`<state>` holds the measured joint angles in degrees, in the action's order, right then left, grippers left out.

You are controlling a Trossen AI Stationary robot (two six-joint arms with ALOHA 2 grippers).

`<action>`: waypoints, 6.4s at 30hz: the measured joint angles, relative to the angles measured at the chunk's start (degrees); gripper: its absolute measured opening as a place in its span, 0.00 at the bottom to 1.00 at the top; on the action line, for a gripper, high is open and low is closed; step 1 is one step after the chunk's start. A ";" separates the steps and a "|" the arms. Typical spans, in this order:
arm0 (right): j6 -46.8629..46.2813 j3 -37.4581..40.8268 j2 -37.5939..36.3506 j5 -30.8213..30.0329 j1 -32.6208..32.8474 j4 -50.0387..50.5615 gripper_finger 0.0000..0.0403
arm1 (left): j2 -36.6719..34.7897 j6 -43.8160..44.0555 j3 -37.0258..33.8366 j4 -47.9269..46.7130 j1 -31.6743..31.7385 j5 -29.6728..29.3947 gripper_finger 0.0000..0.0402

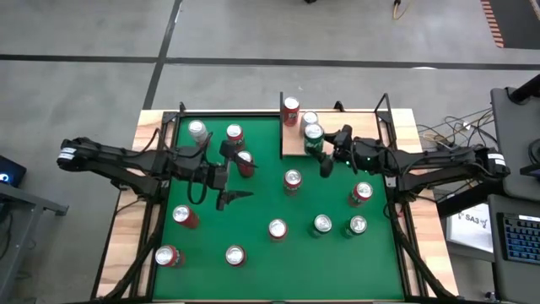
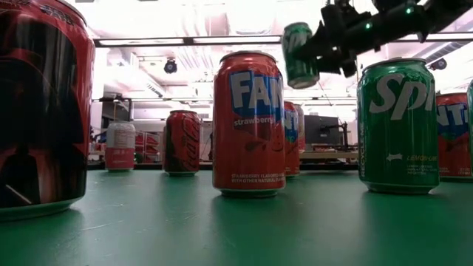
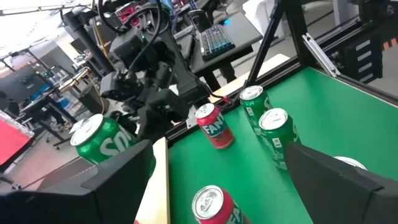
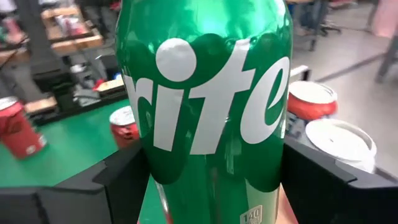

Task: Place canned beverage on shelf
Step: Put the left green soda can on the shelf

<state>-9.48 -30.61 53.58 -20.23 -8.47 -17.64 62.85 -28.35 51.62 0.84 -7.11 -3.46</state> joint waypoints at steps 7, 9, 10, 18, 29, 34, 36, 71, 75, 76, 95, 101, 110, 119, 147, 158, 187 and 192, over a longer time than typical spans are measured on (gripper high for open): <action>-3.98 1.92 0.08 -8.98 -0.20 -1.32 0.72 | 0.00 0.73 -4.05 5.84 0.32 -0.04 0.86; -5.15 2.18 0.11 -12.16 -0.20 -1.25 0.72 | 0.00 0.75 -4.27 6.60 0.56 -0.26 0.86; -6.11 2.35 0.11 -14.01 -0.20 -1.12 0.72 | -0.03 0.76 -4.28 6.72 0.66 -0.33 0.86; -11.56 4.02 0.11 -19.13 -0.20 1.38 0.72 | -0.07 0.76 -4.54 5.88 1.27 -0.53 0.86; -18.36 4.74 0.09 -21.77 -0.20 11.36 0.72 | -0.07 0.95 -5.27 4.32 1.25 -0.55 0.86; -19.06 5.31 0.09 -21.83 -0.20 11.82 0.72 | -0.07 0.89 -6.39 4.45 1.25 -0.55 0.86; -19.34 5.80 0.09 -22.09 -0.20 11.82 0.72 | -0.07 0.97 -6.54 4.44 1.25 -0.56 0.86; -23.32 12.13 1.34 -28.26 -0.20 4.71 0.72 | -0.07 2.07 -6.78 5.21 2.49 -0.64 0.86; -23.67 12.13 2.23 -27.80 -0.20 4.66 0.72 | -0.07 2.07 -6.78 5.19 2.49 -0.62 0.86; -23.85 12.14 2.41 -27.80 -0.20 4.65 0.72 | -0.07 2.07 -6.78 5.19 2.49 -0.62 0.86; -17.40 12.11 9.13 -27.93 -0.20 -3.63 0.72 | -0.15 -3.91 -6.78 5.10 4.08 -0.59 0.86; -16.72 12.08 12.59 -28.61 -0.17 -7.85 0.72 | -1.52 -3.53 -8.22 6.00 6.37 -0.04 0.86; -17.08 12.08 14.10 -29.58 -0.20 -8.15 0.72 | -6.96 -3.35 -12.50 11.17 6.75 0.06 0.86; -21.07 12.08 14.14 -32.22 -0.49 -8.25 0.72 | -10.96 -1.26 -13.29 11.13 6.80 -0.37 0.86; -26.79 12.08 14.14 -35.32 -2.08 -6.15 0.72 | -10.82 -1.60 -13.18 11.13 6.80 -0.58 0.86; -22.65 12.08 14.14 -34.84 -2.05 -6.08 0.73 | -10.82 -2.17 -13.18 11.12 6.80 -0.59 0.86; -22.85 11.12 24.28 -36.81 -2.34 -11.87 0.75 | -10.69 -2.24 -13.18 10.98 6.80 -0.57 0.86; -22.88 11.14 24.33 -36.81 -3.71 -11.81 0.82 | -10.65 -2.24 -13.18 11.00 6.82 -0.57 0.86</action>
<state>-32.36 -19.46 77.91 -57.04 -12.18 -29.45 52.20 -30.59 38.44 11.84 -0.30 -4.03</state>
